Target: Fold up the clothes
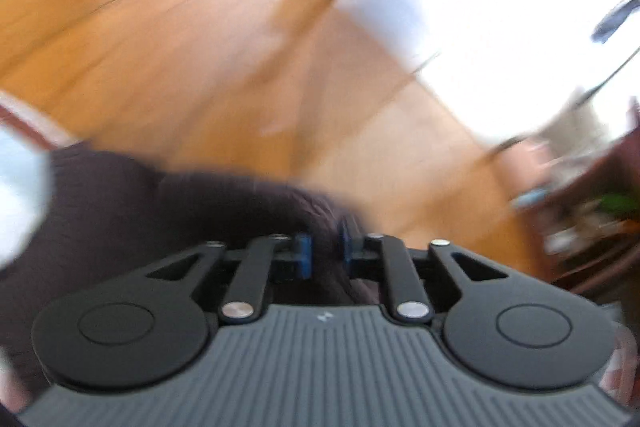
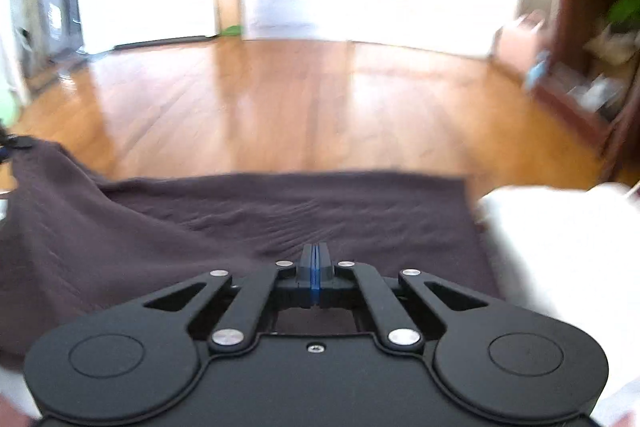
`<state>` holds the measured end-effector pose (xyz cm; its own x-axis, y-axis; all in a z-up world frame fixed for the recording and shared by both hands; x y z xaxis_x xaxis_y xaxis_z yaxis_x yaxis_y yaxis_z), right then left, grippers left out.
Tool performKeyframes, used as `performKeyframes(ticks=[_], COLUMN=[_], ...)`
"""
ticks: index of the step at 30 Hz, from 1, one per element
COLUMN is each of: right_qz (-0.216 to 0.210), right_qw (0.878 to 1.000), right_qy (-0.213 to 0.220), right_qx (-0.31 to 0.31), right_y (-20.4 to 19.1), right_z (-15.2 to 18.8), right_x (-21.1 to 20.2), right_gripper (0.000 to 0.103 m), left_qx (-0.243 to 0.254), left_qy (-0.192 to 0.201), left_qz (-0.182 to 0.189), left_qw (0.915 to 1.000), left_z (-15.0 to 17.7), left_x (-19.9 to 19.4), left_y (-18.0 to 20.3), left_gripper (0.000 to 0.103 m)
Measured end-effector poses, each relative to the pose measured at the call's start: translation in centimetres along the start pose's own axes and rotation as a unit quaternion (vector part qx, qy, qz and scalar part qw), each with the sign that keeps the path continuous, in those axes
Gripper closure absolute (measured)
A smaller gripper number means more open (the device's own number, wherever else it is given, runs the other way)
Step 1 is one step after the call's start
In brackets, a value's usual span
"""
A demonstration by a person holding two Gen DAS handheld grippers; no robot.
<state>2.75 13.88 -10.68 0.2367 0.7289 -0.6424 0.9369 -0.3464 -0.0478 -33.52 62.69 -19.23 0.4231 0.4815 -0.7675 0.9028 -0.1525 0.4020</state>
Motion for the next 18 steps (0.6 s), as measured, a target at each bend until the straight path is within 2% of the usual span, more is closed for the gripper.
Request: performKeyframes(ticks=[2,4,5,7,9,11,12,15,16,17,18], right_qz=[0.021,0.020,0.008,-0.044,-0.105,-0.143,-0.150,-0.132,-0.125,-0.113,-0.098], right_qw=[0.998,0.995,0.993,0.987,0.973,0.964,0.964,0.979,0.980,0.983,0.986], right_qy=[-0.058,-0.101,-0.111,-0.114,-0.101,-0.095,-0.100,-0.134,-0.145,-0.148,-0.130], right_qx=[-0.019,0.000,0.026,0.105,0.179,0.203,0.193,0.084,0.047,0.003,-0.030], right_y=[1.0,2.4,3.1,4.4,5.0,4.8,4.2,1.1,0.0,-1.1,-2.1], right_z=[0.4,1.4,1.8,2.4,3.1,3.5,3.7,4.1,4.3,4.4,4.4], right_x=[1.8,3.2,3.5,3.5,3.3,3.1,3.2,4.0,4.2,4.2,3.5], right_gripper=[0.103,0.098,0.091,0.078,0.047,0.043,0.043,0.044,0.052,0.092,0.092], left_qx=[0.013,0.014,0.014,0.016,0.018,0.016,0.019,0.038,0.057,0.080,0.098], left_qy=[-0.057,-0.067,-0.068,-0.062,-0.048,-0.036,-0.032,-0.017,-0.010,-0.002,0.007], left_qz=[-0.048,-0.059,-0.062,-0.058,-0.049,-0.040,-0.046,-0.078,-0.098,-0.121,-0.141], left_qw=[0.9971,0.9959,0.9957,0.9962,0.9975,0.9984,0.9982,0.9961,0.9935,0.9894,0.9851], left_z=[1.5,1.8,1.9,1.6,1.3,1.1,1.1,1.0,1.3,1.6,1.7], left_x=[2.0,2.1,2.0,1.5,0.9,0.6,0.7,1.2,1.3,1.4,1.2], left_y=[-0.9,-0.9,-0.8,-0.5,-0.4,-0.5,-0.4,0.0,0.6,1.3,1.8], left_gripper=[0.077,0.074,0.068,0.058,0.056,0.055,0.055,0.061,0.075,0.090,0.092])
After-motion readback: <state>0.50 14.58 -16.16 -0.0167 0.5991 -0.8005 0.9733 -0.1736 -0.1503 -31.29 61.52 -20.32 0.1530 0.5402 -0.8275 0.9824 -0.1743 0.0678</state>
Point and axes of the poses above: each gripper's, at about its wrist camera, not at the fingertips, and x roughly the way its jaws point, y to its right, z to its underside, the point moved 1 cm from there along x, roughly the way its jaws point, and after that the axes turned 10 degrees about -z, right-handed, at the moved point
